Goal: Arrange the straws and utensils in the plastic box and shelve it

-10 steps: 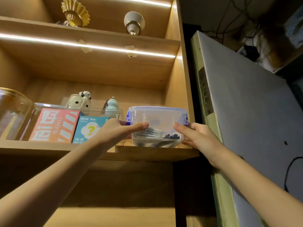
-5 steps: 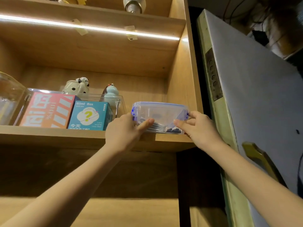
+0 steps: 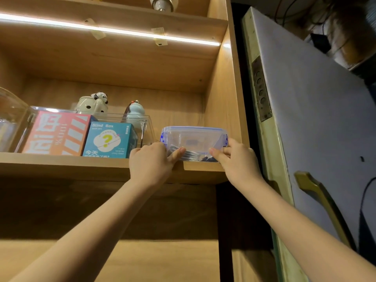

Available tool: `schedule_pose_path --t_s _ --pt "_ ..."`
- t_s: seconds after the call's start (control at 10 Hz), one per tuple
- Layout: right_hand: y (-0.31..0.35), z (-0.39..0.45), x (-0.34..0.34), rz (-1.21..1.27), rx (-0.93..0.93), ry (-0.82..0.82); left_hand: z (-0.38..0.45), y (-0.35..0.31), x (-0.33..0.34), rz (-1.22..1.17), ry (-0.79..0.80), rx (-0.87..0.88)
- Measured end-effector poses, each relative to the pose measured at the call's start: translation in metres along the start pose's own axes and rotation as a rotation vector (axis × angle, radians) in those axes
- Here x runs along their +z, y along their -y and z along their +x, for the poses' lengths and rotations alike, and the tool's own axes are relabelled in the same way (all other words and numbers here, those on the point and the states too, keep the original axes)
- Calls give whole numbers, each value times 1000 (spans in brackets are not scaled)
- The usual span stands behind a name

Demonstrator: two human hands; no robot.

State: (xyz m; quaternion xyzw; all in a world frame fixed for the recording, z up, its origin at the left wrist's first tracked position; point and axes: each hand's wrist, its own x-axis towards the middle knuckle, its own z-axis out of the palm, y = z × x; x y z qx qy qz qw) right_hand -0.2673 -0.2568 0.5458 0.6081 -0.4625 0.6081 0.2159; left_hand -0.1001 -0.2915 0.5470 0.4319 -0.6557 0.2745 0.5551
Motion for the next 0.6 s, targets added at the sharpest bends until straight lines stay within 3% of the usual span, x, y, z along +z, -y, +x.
schedule_pose_path --t_s 0.3,0.5,0.6 --pt "5 -21 2 -200 10 130 -17 -4 -3 11 6 -1" --pt "9 -48 -5 -413 -30 266 -36 2 -22 -239 153 0" --pt "19 -50 -26 -259 -1 343 -43 2 -45 -402 188 -26"
